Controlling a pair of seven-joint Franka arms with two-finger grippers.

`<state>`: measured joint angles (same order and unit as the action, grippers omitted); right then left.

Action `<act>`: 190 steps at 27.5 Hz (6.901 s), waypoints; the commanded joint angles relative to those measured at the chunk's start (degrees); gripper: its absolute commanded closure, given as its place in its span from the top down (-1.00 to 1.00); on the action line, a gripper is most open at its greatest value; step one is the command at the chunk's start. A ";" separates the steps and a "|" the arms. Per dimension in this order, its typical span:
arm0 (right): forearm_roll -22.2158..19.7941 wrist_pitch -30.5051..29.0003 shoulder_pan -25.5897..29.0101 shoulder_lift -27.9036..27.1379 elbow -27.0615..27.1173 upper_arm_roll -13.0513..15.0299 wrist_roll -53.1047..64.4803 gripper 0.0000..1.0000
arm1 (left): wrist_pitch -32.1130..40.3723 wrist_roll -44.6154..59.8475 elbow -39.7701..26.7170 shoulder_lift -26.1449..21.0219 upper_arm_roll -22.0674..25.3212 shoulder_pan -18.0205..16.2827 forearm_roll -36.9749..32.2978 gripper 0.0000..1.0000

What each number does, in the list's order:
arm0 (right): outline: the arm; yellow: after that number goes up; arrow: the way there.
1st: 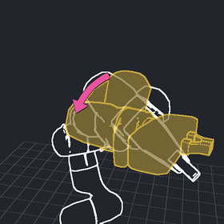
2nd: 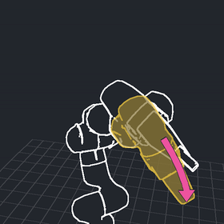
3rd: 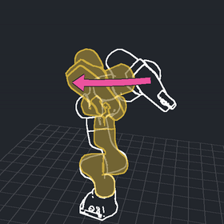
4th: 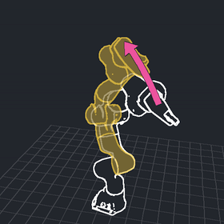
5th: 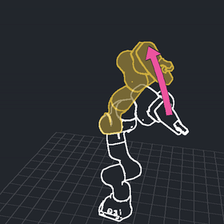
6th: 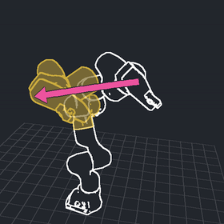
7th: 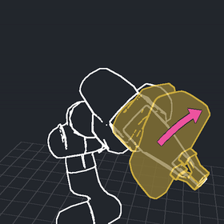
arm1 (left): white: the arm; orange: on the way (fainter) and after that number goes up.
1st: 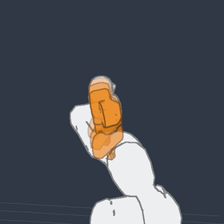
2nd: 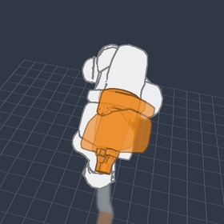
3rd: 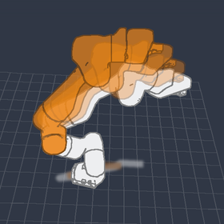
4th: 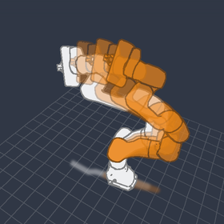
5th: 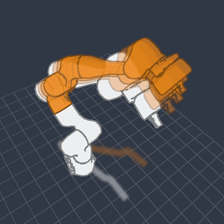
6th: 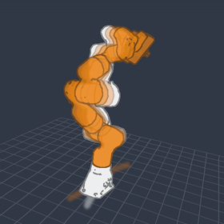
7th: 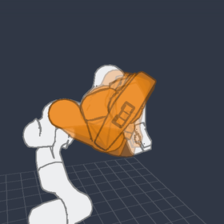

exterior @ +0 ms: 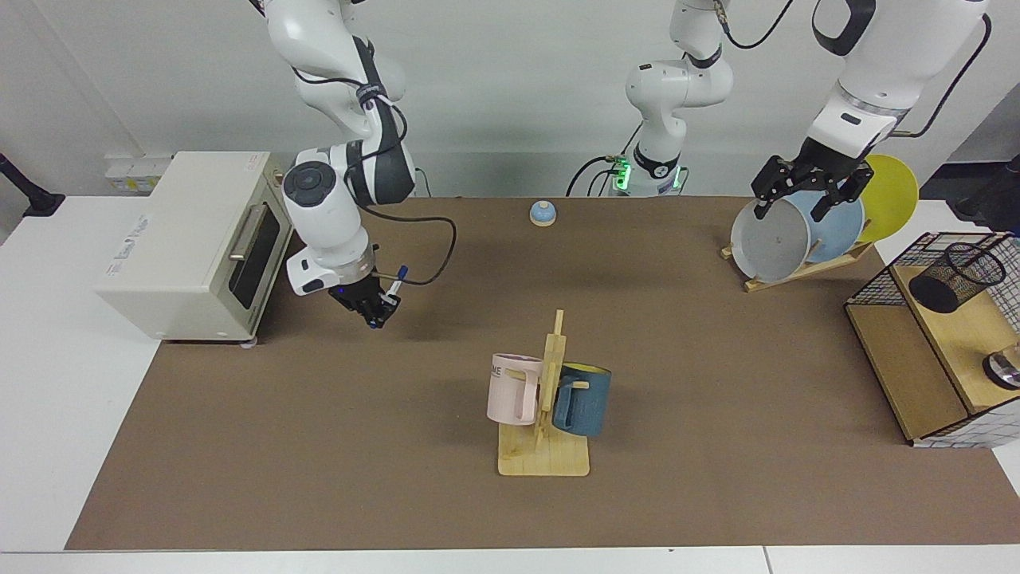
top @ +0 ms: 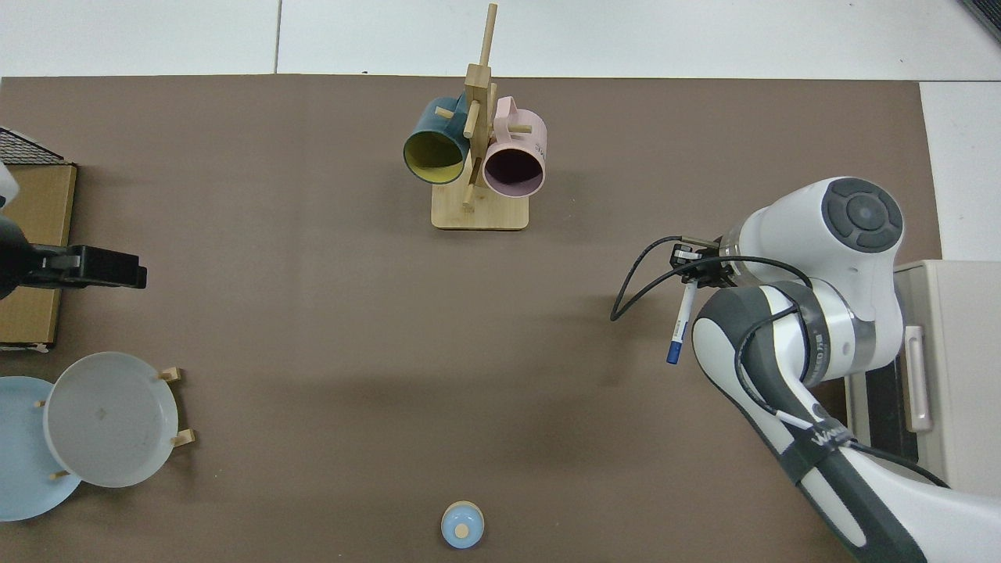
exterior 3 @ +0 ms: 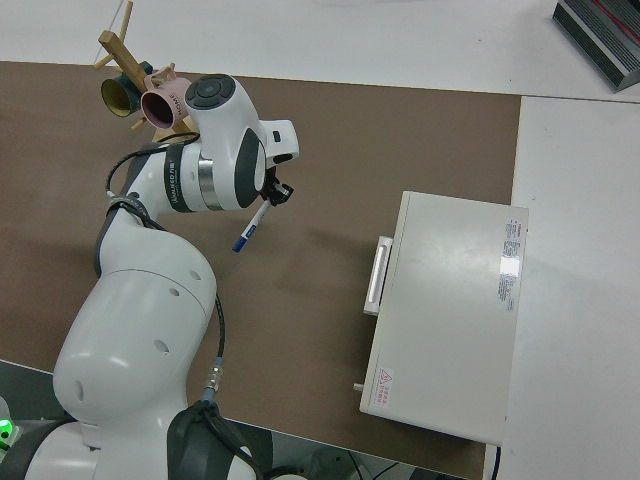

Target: Put markers into pen holder

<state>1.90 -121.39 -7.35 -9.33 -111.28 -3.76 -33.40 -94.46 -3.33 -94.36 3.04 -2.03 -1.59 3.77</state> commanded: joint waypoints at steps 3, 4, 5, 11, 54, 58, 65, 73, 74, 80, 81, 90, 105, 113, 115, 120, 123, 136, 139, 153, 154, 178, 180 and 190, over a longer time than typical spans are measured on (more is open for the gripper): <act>5.91 6.42 -3.02 2.73 3.35 -0.02 -12.46 -1.00 | -1.08 -6.41 -0.04 0.30 -0.78 2.38 0.71 1.00; 5.92 6.86 -3.54 3.08 3.52 -0.02 -14.22 -1.00 | -1.25 -7.73 -0.04 0.30 -0.79 2.91 0.63 1.00; 5.92 7.30 -4.16 3.52 3.61 -0.02 -16.15 -1.00 | -1.25 -8.96 -0.04 0.30 -0.79 3.52 0.63 1.00; 6.53 10.20 -6.71 5.99 5.01 -0.02 -27.22 -1.00 | -1.34 -17.57 -0.12 0.30 -1.05 7.04 0.71 1.00; 15.94 3.09 -19.28 5.55 11.00 -0.99 -77.34 -1.00 | -7.85 -49.23 -6.37 0.48 -3.51 23.48 10.29 0.92; 15.94 3.09 -19.37 5.55 10.91 -0.99 -77.43 -1.00 | -8.20 -48.96 -7.07 0.57 -3.86 23.48 10.29 0.77; 15.85 3.18 -19.45 5.64 10.82 -0.99 -77.34 -1.00 | -8.63 -45.80 -7.07 0.57 -3.86 23.48 10.29 0.12; 15.85 3.44 -20.07 5.64 10.73 -0.99 -77.08 -1.00 | -9.87 -45.89 -7.16 0.48 -3.86 23.39 9.94 -1.00; 15.85 3.53 -20.16 5.64 10.73 -0.99 -77.08 -1.00 | -10.04 -45.89 -7.16 0.48 -3.86 23.48 9.77 -1.00; 15.76 3.53 -20.16 5.64 10.64 -0.99 -76.81 -0.58 | -10.39 -45.98 -7.16 0.48 -3.86 23.48 9.33 -1.00; 15.68 3.53 -20.16 5.64 10.64 -0.99 -76.55 0.58 | -10.31 -45.98 -7.16 0.48 -3.86 23.48 9.24 -1.00; 15.59 5.99 -18.49 5.90 10.47 -0.64 -71.11 1.00 | -9.96 -46.24 -8.12 0.92 -3.77 22.87 7.84 -1.00; 13.40 15.47 -5.93 6.43 10.12 -0.37 -40.29 1.00 | -9.08 -46.59 -8.83 1.01 -2.54 20.67 3.79 -1.00; 7.06 21.63 0.75 9.41 10.56 0.15 -9.87 1.00 | -8.99 -46.59 -9.00 1.18 -2.46 19.35 1.86 -1.00; 6.45 22.42 1.99 10.38 10.64 0.15 -3.19 1.00 | -8.99 -47.03 -9.00 1.18 -2.46 19.00 1.77 -1.00; 1.97 23.13 2.43 12.22 10.64 0.07 9.65 1.00 | -8.99 -47.29 -9.00 1.18 -2.46 18.30 -0.43 -1.00; 0.48 24.44 2.87 13.28 10.64 0.24 15.62 1.00 | -8.99 -48.08 -9.18 1.10 -2.46 17.24 -1.04 -1.00; -1.82 25.68 6.39 13.99 11.00 1.30 31.12 1.00 | -7.84 -55.12 -9.09 0.92 -2.46 10.65 -13.42 -1.00; -1.64 25.77 6.65 14.34 10.91 1.38 28.84 1.00 | -7.76 -55.20 -9.00 0.92 -2.37 9.16 -16.77 -1.00; -1.90 28.58 8.58 11.97 14.86 1.47 26.11 1.00 | -13.46 -75.84 -7.60 -0.31 -2.46 1.69 -32.68 -1.00; -1.90 28.49 8.58 11.79 15.21 1.47 26.11 1.00 | -14.08 -78.03 -6.99 -0.83 -2.46 0.99 -33.21 -1.00; -2.34 25.33 9.99 9.59 16.80 1.47 25.93 1.00 | -32.19 -112.23 2.69 -8.31 -2.46 -15.01 -42.09 -1.00; -2.25 25.33 9.90 9.59 16.80 1.47 25.93 1.00 | -32.45 -114.43 2.77 -8.22 -2.46 -16.06 -42.00 -1.00; -1.81 25.33 9.81 9.59 16.80 1.47 25.93 1.00 | -32.28 -117.17 3.83 -7.17 -2.45 -20.72 -42.44 -1.00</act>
<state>0.14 -95.78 1.91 0.50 -95.01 -1.73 -6.60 -126.48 -119.53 -91.29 -4.27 -3.75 -19.58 -37.34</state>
